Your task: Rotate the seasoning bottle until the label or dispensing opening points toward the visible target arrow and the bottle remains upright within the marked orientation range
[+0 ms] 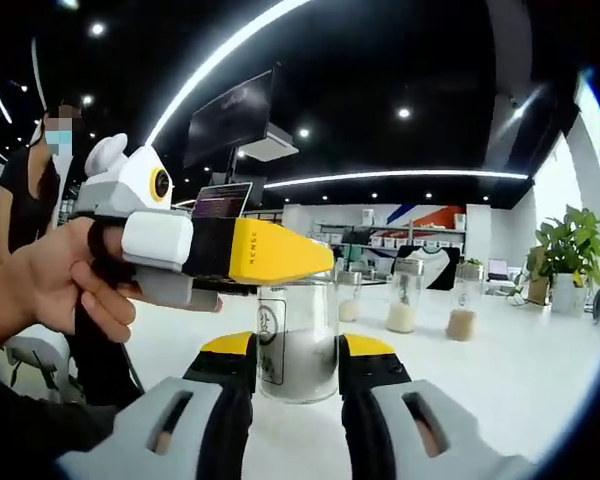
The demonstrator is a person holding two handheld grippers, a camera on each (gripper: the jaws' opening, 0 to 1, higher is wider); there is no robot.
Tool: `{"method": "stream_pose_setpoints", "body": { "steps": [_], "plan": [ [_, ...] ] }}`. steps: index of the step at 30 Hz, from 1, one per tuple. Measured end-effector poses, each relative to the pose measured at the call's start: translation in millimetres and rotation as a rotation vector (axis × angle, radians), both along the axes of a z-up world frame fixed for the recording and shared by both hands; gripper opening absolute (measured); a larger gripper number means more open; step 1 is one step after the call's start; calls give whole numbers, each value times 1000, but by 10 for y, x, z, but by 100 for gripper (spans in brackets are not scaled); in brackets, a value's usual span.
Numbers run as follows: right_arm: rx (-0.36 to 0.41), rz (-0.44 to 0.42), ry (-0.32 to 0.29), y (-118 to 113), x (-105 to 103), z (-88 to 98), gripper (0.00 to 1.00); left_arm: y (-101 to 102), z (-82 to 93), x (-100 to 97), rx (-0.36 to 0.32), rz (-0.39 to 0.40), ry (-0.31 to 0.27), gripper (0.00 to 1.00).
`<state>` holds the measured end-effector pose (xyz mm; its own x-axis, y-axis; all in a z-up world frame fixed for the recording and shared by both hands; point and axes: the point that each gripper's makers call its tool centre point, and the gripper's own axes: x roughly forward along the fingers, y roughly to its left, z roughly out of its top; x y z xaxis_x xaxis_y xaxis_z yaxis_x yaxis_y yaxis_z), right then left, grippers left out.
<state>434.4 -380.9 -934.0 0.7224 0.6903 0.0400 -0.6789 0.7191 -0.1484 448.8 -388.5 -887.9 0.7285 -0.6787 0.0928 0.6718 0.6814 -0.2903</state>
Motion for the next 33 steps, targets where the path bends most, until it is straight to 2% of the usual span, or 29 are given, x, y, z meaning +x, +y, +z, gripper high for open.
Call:
{"method": "stream_pose_setpoints", "body": {
  "steps": [2,6,9,11,17,23,26,30,33],
  "plan": [
    [3,8,-7,14,16,5,30,21,12,17,-6,8,-13,33],
    [57,66,25,37,-2,26,29,119,24,81,-6,29,-14,33],
    [70,85,10,8,-31,79,27,223,14,155,47,71,-47,33],
    [77,96,13,-18,-38,106,27,294,-18,213,77,90,-40,33],
    [94,102,18,-129,-46,146,28,469,11,346,111,137,-59,33],
    [73,102,30,-243,-30,154,28,624,-100,519,244,205,-77,33],
    [77,98,35,-299,-27,158,28,653,-100,561,255,211,-88,33],
    [66,92,51,-344,-22,111,27,716,-119,634,245,221,-72,33],
    [72,88,62,-373,-16,103,27,779,-181,703,276,241,-67,33]
  ]
}}
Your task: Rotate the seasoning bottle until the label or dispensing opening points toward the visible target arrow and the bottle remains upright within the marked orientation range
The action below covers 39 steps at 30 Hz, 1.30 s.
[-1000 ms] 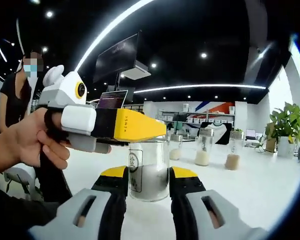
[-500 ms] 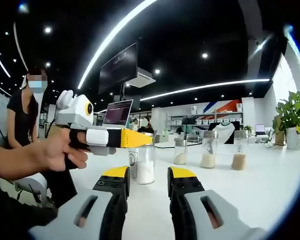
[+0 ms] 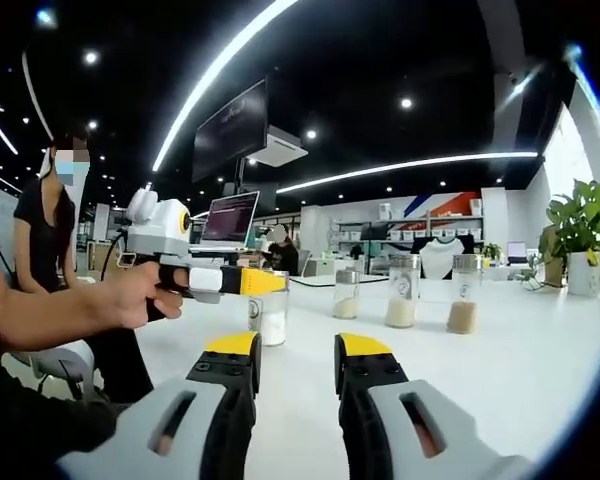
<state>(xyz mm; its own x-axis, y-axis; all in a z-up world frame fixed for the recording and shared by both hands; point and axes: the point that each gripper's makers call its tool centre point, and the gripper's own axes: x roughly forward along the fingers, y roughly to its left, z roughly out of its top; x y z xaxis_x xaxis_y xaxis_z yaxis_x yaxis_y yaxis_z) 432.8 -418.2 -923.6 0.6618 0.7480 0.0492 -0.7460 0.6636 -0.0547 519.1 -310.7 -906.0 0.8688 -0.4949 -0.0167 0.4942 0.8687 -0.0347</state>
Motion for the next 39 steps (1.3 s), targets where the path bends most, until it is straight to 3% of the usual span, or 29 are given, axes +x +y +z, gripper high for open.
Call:
{"method": "stream_pose_setpoints", "body": {
  "steps": [10,24,26,27,29,35,39],
  "plan": [
    [12,-16,14,-68,27,15,26,155,-16,127,11,43,-23,33],
    [90,-2,59,-84,21,37,26,133,-27,86,14,31,-73,36],
    [109,-8,37,-108,12,87,24,153,-86,56,25,42,-31,44],
    [108,-6,29,-113,4,105,23,176,-131,50,81,54,-36,51],
    [109,-3,24,-112,3,121,23,214,-204,43,123,76,-22,55],
    [111,7,49,-87,20,57,23,178,-370,28,137,50,53,49],
    [102,8,56,-65,18,26,22,175,-376,59,141,59,76,38]
  ]
}}
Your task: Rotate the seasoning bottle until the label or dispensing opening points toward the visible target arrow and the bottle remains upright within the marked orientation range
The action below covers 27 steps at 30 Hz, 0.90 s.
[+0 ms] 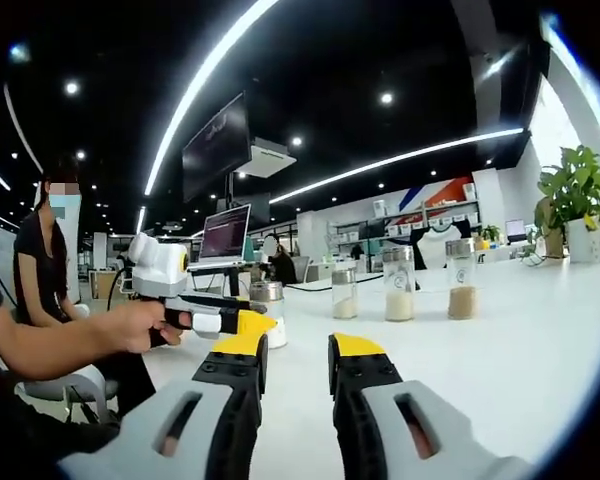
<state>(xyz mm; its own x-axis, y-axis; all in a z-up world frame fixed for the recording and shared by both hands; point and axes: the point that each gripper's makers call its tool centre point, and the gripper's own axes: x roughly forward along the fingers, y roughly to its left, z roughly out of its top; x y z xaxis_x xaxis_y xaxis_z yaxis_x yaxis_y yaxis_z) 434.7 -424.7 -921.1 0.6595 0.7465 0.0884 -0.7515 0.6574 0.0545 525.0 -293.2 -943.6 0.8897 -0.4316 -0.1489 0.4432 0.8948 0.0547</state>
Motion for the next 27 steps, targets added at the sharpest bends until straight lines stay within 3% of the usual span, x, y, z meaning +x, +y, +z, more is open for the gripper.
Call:
{"method": "stream_pose_setpoints", "body": {
  "steps": [18,20,22,24,27],
  "plan": [
    [2,-11,2,12,27,-24,17,-59,38,51,-20,-72,-4,34],
    [-9,-7,0,46,22,-43,17,-59,55,46,-30,-87,-5,40],
    [-13,-9,5,91,16,-75,17,-57,86,21,-45,-94,2,52],
    [-34,6,9,155,7,-100,17,-56,68,-36,-20,-103,8,56],
    [-101,26,-36,248,48,-49,17,-81,108,-158,-7,-130,-33,61]
  ]
}}
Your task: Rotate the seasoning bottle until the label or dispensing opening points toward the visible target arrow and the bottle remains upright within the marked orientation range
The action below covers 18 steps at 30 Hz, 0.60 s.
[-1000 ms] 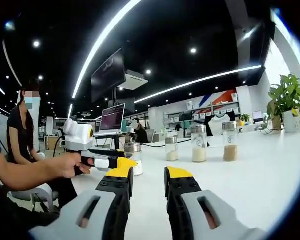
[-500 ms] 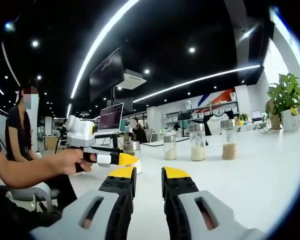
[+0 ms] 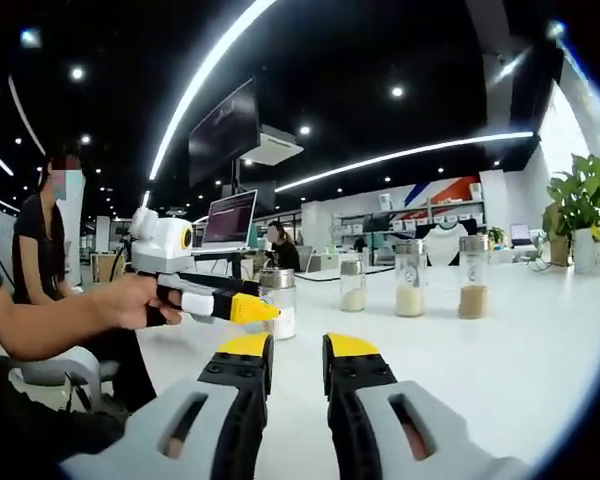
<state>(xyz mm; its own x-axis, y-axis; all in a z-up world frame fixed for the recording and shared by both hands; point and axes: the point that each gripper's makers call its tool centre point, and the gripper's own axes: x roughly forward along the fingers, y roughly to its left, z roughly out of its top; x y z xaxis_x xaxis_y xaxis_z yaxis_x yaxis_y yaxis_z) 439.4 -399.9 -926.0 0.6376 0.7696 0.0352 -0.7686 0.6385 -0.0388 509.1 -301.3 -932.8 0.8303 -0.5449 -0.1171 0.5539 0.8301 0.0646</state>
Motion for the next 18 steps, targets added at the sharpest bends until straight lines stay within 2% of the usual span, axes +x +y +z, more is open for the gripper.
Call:
{"method": "stream_pose_setpoints", "body": {
  "steps": [3,6,8,9,10,12,13,15,18],
  "plan": [
    [-107,38,-36,67,105,-8,22,-5,60,-135,-36,-12,-38,67],
    [-61,37,29,88,177,17,29,1,81,-283,-48,-16,-73,73],
    [-64,49,37,94,155,29,29,23,98,-350,-56,-7,-89,78],
    [-66,48,33,94,152,33,28,27,108,-371,-63,-7,-95,80],
    [-87,44,5,86,169,47,27,32,117,-389,-70,-7,-98,82],
    [-78,28,18,74,219,72,29,28,131,-429,-82,-9,-107,88],
    [-49,35,27,93,242,106,30,20,122,-446,-84,-8,-109,91],
    [-46,35,20,112,299,120,32,6,95,-467,-71,-9,-108,97],
    [-118,7,-26,154,488,52,34,-26,47,-542,-44,-23,-116,100]
  ]
}}
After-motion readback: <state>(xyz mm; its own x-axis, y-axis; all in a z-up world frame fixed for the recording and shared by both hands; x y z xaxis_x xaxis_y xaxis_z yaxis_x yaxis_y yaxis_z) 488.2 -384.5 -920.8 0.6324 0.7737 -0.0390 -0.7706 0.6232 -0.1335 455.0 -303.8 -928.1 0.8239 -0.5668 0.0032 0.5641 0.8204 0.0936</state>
